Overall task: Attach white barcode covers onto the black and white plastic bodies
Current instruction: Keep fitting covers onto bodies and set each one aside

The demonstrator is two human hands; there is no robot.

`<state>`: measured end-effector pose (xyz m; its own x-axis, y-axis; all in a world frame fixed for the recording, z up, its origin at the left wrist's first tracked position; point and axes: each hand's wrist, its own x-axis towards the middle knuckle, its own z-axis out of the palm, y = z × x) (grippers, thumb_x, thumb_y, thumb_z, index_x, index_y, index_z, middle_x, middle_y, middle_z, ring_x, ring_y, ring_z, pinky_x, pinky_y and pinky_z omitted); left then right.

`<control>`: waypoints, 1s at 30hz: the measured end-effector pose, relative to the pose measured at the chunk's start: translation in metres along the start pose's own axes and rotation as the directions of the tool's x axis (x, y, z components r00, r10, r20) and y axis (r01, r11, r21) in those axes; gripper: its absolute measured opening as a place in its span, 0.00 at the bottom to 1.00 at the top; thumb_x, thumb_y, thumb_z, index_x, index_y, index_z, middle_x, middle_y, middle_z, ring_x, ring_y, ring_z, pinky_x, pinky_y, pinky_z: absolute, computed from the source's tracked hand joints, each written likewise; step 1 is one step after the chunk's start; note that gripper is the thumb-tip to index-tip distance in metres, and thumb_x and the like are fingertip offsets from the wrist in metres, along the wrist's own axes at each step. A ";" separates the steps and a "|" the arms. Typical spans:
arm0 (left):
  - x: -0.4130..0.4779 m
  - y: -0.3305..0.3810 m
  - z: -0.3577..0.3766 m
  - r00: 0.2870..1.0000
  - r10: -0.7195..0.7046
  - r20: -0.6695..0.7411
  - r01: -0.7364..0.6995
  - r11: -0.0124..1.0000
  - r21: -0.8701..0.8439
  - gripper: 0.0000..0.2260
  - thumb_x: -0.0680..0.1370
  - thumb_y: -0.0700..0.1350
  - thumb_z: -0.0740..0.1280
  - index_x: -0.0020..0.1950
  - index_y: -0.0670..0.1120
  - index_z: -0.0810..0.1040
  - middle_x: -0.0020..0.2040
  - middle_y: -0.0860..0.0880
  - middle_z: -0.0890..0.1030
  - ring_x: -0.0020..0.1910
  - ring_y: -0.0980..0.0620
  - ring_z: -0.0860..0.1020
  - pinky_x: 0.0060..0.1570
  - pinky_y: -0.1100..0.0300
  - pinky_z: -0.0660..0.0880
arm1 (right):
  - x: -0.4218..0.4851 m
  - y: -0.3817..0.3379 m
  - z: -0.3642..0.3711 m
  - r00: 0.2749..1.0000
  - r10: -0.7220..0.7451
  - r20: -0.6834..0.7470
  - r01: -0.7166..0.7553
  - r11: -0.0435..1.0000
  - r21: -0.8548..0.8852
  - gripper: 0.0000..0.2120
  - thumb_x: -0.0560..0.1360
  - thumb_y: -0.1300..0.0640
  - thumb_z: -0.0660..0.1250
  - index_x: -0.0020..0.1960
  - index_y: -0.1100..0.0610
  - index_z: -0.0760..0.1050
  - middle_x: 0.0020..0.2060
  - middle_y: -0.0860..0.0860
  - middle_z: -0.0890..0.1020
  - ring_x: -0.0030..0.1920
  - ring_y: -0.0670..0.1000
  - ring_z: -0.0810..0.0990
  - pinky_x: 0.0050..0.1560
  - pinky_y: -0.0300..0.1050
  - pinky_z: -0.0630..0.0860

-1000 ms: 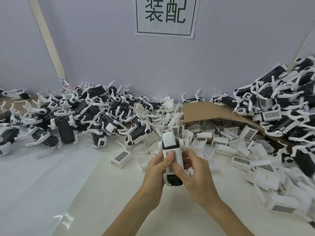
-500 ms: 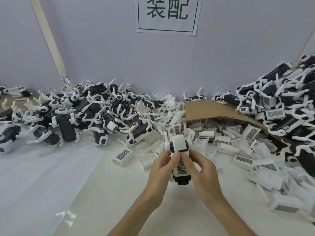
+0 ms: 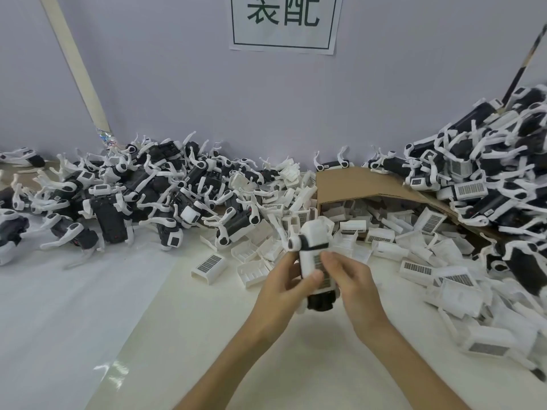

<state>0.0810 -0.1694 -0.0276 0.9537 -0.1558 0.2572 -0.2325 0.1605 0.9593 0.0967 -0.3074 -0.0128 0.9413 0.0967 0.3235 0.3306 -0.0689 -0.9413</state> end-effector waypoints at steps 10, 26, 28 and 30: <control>-0.004 -0.003 0.004 0.963 0.268 -0.033 -0.232 0.883 0.408 0.23 0.75 0.48 0.72 0.64 0.69 0.71 0.51 0.58 0.83 0.48 0.51 0.84 0.38 0.64 0.77 | 0.003 0.005 -0.006 0.946 0.197 0.258 -0.279 0.900 0.335 0.23 0.78 0.39 0.60 0.64 0.51 0.80 0.62 0.60 0.81 0.64 0.60 0.79 0.70 0.68 0.64; -0.008 -0.004 0.016 0.982 0.180 -0.057 -0.159 0.951 0.267 0.16 0.76 0.45 0.68 0.64 0.56 0.77 0.41 0.47 0.83 0.38 0.47 0.82 0.38 0.51 0.81 | 0.000 0.005 0.004 0.993 0.104 0.048 -0.113 0.951 0.288 0.24 0.65 0.36 0.76 0.52 0.53 0.84 0.45 0.56 0.86 0.45 0.55 0.86 0.40 0.43 0.80; -0.007 0.000 0.013 0.995 0.102 0.005 -0.103 0.994 0.038 0.13 0.81 0.42 0.66 0.66 0.51 0.78 0.49 0.49 0.86 0.46 0.52 0.84 0.40 0.63 0.79 | 0.001 0.006 0.002 0.998 0.060 -0.017 -0.056 0.981 0.185 0.21 0.72 0.36 0.68 0.51 0.51 0.85 0.45 0.56 0.86 0.46 0.55 0.86 0.40 0.45 0.81; -0.004 0.005 0.006 0.997 -0.075 -0.019 0.071 0.983 -0.169 0.13 0.84 0.49 0.61 0.65 0.49 0.79 0.53 0.45 0.86 0.49 0.49 0.84 0.41 0.61 0.79 | 0.002 0.006 -0.002 0.998 0.052 -0.018 -0.048 0.983 0.178 0.24 0.78 0.38 0.58 0.50 0.53 0.86 0.47 0.56 0.86 0.49 0.53 0.84 0.49 0.47 0.80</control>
<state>0.0751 -0.1741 -0.0230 0.9718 -0.1493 0.1826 -0.1290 0.3116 0.9414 0.1005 -0.3101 -0.0178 0.9584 0.0751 0.2755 0.2673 0.1039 -0.9580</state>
